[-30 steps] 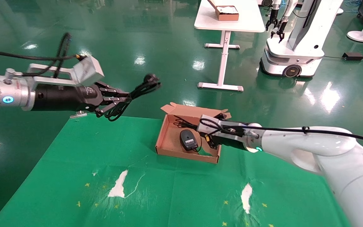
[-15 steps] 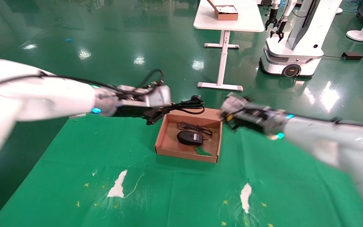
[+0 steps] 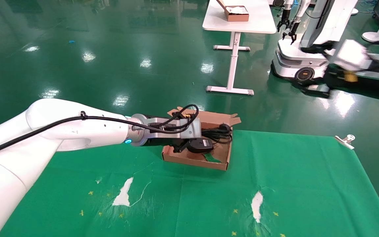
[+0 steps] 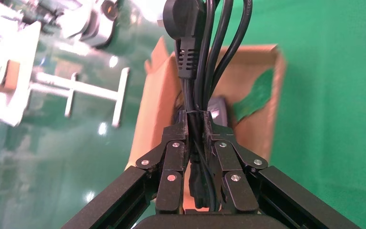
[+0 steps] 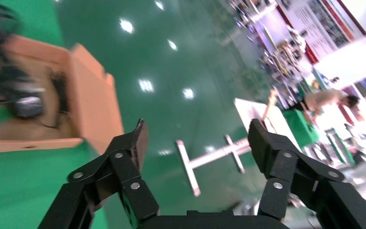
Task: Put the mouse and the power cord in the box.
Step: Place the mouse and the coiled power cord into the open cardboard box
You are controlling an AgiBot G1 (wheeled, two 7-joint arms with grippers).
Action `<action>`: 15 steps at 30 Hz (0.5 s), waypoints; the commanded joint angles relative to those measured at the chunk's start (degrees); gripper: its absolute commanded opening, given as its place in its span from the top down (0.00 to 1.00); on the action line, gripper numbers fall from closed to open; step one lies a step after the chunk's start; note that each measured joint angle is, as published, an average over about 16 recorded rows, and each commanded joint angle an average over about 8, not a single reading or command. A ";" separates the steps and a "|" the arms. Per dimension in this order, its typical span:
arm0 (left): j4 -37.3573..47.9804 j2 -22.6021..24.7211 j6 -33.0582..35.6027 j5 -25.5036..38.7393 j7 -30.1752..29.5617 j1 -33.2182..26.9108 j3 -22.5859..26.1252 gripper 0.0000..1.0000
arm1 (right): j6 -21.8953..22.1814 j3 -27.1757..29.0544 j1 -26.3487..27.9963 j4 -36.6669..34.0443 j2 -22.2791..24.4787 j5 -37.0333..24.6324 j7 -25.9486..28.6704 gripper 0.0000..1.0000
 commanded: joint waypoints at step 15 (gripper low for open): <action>-3.70 -1.32 -2.17 -2.19 -4.79 1.22 3.14 0.00 | -8.51 0.57 -0.13 2.46 5.28 1.35 2.71 0.00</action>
